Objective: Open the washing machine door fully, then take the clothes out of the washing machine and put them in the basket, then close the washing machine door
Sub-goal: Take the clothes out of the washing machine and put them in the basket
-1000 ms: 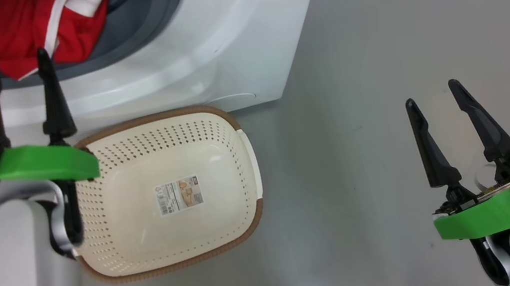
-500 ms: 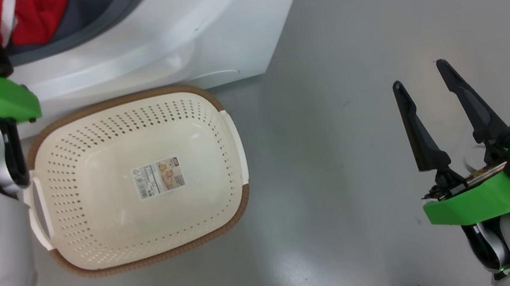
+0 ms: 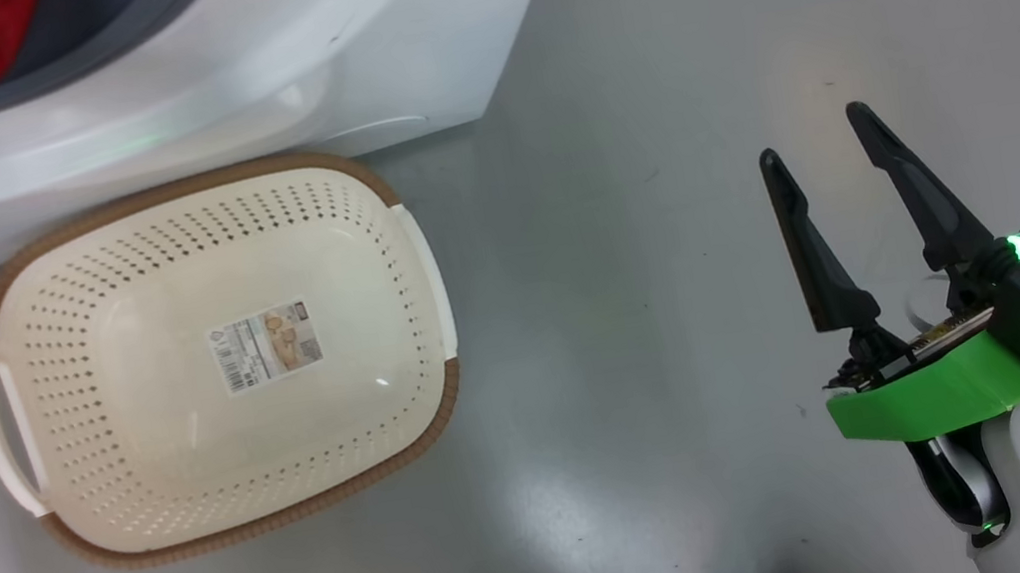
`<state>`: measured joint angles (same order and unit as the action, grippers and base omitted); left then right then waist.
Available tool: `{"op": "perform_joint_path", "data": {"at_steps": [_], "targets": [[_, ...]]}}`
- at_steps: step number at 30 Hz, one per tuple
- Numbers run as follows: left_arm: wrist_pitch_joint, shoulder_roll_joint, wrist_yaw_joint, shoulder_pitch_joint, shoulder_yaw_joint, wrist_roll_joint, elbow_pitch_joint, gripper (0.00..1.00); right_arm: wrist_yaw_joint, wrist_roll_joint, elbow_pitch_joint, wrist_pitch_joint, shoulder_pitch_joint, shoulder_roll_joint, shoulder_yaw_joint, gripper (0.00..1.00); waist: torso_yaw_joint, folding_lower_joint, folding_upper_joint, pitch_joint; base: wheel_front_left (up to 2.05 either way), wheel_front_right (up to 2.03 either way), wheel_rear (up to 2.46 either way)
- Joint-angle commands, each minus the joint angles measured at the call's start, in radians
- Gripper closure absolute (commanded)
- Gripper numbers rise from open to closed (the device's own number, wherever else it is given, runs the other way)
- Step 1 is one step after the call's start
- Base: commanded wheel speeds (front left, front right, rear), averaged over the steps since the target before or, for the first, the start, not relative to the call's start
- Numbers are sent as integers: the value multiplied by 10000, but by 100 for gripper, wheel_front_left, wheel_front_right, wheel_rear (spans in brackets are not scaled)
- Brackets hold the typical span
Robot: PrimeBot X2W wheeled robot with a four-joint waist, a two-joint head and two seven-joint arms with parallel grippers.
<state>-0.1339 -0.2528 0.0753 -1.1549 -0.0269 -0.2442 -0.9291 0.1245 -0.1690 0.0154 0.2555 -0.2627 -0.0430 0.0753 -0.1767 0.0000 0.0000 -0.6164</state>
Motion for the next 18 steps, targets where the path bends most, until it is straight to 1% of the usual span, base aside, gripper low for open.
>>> {"op": "perform_joint_path", "data": {"at_steps": [1, 4, 12, 15, 18], "targets": [[250, -616, 119, -325, 132, 106, -38, 0, 62, -154, -182, 63, 7, -72, 203, 0, -114, 0, 0, -75, 0, 0, 0], [562, -697, 169, -559, 115, 98, -298, 0, 62, -171, -140, 63, 1, -72, 225, 0, -161, 0, 0, -78, 0, 0, 0], [2087, -880, 260, -1002, -102, 107, -1344, 0, 62, -257, -49, 63, 20, -72, 346, 0, -398, 0, 0, 13, 0, 0, 0], [2377, -1018, 391, -1002, -238, 224, -1614, 0, 62, -303, -36, 63, 41, -72, 412, 0, -492, 0, 0, 34, 0, 0, 0], [2539, -1130, 389, -987, -247, 180, -1838, 0, 62, -338, -8, 63, 46, -72, 463, 0, -579, 0, 0, 45, 0, 0, 0]]}}
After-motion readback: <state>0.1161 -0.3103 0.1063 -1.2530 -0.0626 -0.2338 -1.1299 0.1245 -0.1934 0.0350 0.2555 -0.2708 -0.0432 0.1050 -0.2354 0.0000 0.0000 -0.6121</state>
